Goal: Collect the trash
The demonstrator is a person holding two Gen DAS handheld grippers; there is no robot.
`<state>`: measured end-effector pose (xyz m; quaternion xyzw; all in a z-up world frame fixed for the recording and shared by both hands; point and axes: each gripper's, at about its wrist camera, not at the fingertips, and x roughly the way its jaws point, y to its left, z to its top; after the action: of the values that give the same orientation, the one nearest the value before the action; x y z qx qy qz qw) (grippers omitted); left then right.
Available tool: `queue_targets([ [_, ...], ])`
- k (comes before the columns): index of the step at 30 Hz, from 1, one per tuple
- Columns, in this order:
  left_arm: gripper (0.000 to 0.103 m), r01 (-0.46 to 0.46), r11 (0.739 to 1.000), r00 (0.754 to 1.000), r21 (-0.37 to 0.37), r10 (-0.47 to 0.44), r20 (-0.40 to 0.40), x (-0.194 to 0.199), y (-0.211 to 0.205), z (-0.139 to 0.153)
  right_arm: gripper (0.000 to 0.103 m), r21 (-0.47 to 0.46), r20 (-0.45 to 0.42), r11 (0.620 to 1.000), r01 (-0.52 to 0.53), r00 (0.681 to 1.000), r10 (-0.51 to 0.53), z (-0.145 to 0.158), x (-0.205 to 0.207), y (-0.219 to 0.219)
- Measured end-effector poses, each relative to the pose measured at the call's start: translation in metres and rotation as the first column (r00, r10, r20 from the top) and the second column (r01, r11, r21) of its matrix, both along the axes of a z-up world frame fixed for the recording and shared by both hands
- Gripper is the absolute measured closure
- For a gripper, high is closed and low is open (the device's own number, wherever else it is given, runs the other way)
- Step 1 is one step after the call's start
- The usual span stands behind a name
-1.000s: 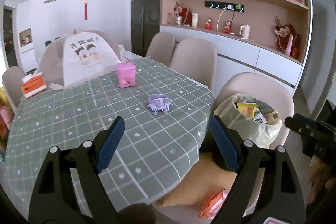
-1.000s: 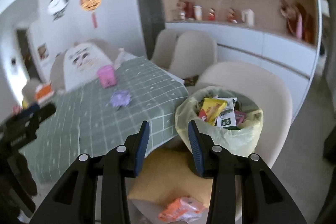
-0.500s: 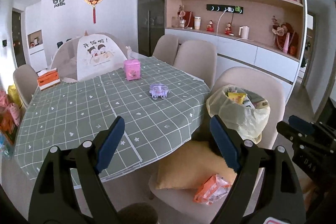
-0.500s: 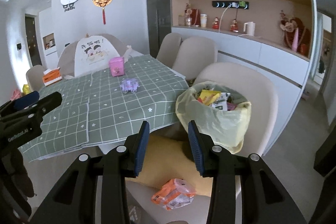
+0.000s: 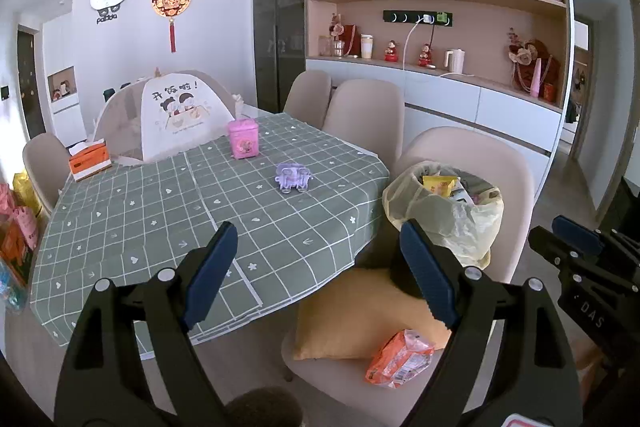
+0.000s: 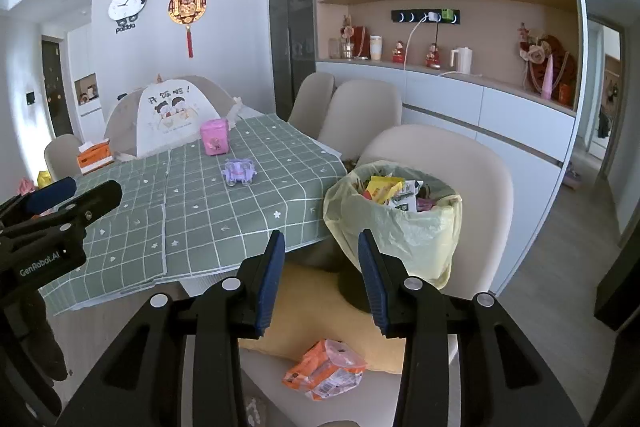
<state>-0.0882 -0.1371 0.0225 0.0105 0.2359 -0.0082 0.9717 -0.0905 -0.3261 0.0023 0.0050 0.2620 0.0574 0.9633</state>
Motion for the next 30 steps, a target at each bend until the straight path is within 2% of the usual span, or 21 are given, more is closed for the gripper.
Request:
queue_targets([
  [30,0.024,0.018,1.0,1.0,0.006,-0.018,-0.014,0.0066,-0.0065,-0.0039,0.066,0.02,-0.009,1.0,0.011,1.0,-0.01,0.0033,0.0071,-0.0077],
])
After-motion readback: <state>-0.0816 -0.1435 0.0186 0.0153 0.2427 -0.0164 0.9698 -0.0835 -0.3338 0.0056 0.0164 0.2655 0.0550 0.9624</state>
